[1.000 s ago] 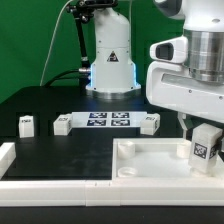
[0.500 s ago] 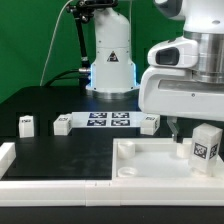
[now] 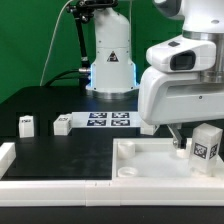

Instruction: Assemble one leg

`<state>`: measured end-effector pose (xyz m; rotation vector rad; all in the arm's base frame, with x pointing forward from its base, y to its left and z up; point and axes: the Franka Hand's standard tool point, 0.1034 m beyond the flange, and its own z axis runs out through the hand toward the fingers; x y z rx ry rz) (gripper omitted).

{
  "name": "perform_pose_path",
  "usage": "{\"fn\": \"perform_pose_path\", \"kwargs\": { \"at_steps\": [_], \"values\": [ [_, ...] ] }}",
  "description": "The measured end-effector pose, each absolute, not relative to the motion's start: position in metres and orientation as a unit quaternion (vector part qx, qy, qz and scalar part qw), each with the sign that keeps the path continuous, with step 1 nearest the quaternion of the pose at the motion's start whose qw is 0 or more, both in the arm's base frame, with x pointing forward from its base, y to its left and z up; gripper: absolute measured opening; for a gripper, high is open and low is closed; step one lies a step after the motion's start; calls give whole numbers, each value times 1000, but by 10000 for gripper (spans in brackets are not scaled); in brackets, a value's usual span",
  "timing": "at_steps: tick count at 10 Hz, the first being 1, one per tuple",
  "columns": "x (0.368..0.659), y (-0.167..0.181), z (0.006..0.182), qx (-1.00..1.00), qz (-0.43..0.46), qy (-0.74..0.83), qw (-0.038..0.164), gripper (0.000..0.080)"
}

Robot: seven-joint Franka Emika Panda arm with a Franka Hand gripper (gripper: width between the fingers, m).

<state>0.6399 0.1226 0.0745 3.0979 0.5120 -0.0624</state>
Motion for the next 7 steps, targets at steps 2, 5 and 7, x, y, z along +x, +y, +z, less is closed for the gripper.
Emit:
{"fn": "perform_pose_path", "kwargs": {
  "at_steps": [2, 5, 7],
  "values": [
    [640, 120, 74, 968, -20, 249, 0, 649],
    [641, 119, 74, 956, -18, 293, -1, 528],
    [641, 119, 74, 956, -18, 293, -1, 343]
  ]
}}
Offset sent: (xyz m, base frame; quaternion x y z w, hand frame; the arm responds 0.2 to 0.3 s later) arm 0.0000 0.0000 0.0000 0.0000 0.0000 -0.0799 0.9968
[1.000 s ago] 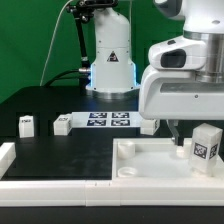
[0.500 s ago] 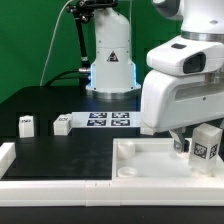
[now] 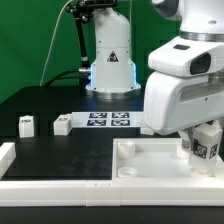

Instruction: Assemble one leg

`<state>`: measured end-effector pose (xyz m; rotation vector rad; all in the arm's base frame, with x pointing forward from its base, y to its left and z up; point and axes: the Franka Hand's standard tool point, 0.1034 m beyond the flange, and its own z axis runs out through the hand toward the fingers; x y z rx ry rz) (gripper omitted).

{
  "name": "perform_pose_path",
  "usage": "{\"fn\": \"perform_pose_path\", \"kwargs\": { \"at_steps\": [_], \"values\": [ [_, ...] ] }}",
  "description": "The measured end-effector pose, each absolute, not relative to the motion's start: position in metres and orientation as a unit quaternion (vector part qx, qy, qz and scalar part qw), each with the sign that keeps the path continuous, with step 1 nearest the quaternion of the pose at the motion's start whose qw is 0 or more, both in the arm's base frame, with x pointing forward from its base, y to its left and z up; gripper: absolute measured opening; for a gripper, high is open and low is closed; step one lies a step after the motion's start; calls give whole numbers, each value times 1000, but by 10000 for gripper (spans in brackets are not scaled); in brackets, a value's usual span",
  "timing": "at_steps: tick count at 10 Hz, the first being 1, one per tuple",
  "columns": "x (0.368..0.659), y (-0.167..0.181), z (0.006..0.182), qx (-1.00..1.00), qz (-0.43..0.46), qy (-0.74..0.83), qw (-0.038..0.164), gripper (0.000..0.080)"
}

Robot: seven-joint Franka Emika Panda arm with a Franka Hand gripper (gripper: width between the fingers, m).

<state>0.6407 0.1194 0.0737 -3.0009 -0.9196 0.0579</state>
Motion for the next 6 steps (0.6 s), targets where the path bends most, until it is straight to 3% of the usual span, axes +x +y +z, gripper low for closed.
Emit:
{"fn": "perform_pose_path", "kwargs": {
  "at_steps": [1, 4, 6],
  "values": [
    [641, 119, 74, -956, 19, -293, 1, 290],
    [641, 120, 74, -962, 19, -273, 1, 290],
    [640, 120, 73, -989, 16, -145, 5, 290]
  ]
}}
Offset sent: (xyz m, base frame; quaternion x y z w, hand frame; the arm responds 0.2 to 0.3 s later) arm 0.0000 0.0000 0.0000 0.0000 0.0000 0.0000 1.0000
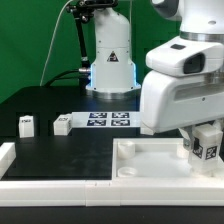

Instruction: Assemble one leg

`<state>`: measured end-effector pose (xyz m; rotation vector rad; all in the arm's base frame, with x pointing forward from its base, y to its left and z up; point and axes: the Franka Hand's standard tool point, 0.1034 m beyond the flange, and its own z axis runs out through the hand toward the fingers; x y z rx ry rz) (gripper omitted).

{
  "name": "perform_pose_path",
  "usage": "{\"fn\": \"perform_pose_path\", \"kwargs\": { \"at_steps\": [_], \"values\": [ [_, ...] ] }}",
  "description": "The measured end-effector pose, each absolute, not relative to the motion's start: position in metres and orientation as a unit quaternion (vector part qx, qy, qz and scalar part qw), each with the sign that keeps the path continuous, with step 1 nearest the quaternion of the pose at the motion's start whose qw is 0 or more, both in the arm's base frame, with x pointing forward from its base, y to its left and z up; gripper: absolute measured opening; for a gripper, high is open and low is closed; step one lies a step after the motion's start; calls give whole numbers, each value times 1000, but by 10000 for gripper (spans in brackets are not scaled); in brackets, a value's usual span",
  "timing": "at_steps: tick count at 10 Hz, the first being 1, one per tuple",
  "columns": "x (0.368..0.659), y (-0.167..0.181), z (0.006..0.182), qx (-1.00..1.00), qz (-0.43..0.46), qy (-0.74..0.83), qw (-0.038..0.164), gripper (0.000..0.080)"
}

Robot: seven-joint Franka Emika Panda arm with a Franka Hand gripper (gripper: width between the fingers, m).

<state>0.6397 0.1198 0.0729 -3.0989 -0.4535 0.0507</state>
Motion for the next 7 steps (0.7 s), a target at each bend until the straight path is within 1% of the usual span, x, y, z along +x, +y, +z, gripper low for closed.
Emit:
{"fn": "perform_pose_path", "kwargs": {
  "at_steps": [1, 2, 4, 7],
  "values": [
    [640, 120, 73, -996, 15, -91, 6, 290],
    [640, 119, 73, -998, 13, -52, 12, 290],
    [639, 119, 72, -996, 10, 86, 19, 290],
    [638, 122, 72, -961, 14, 277, 15, 290]
  ]
}}
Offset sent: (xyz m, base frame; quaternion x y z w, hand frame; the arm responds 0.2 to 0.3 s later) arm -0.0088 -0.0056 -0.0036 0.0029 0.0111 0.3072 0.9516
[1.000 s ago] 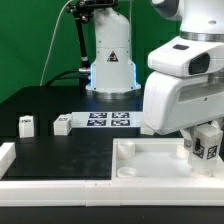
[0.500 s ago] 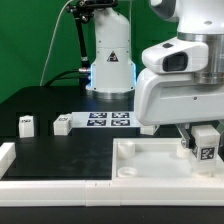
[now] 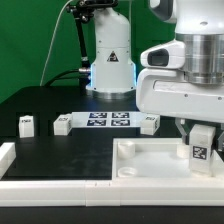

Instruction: Assemble one leg

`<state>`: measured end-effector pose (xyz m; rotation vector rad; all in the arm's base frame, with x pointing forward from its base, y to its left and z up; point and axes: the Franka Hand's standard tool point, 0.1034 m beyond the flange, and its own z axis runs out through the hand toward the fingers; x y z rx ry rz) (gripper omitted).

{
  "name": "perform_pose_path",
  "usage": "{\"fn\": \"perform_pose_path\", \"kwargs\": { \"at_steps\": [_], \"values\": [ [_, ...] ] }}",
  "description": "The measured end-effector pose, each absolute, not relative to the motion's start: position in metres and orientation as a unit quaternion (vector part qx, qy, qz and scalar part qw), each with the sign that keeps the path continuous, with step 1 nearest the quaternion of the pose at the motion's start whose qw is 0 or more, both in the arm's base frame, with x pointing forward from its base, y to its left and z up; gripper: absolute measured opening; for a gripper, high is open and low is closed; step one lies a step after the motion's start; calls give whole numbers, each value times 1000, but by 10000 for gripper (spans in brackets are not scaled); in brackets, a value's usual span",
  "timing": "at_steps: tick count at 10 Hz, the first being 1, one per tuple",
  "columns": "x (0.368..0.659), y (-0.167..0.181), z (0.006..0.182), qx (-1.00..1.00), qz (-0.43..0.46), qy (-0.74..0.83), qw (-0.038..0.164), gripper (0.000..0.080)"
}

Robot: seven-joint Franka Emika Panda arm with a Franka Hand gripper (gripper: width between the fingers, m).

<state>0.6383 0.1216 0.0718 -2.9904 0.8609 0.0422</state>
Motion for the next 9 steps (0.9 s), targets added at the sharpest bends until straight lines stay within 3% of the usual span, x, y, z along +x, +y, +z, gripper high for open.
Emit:
{"fn": "perform_pose_path", "kwargs": {
  "at_steps": [7, 8, 9],
  "values": [
    [638, 127, 71, -843, 25, 537, 18, 290],
    [638, 128, 71, -843, 26, 537, 19, 472],
    [638, 128, 71, -857, 26, 515, 20, 587]
  ]
}}
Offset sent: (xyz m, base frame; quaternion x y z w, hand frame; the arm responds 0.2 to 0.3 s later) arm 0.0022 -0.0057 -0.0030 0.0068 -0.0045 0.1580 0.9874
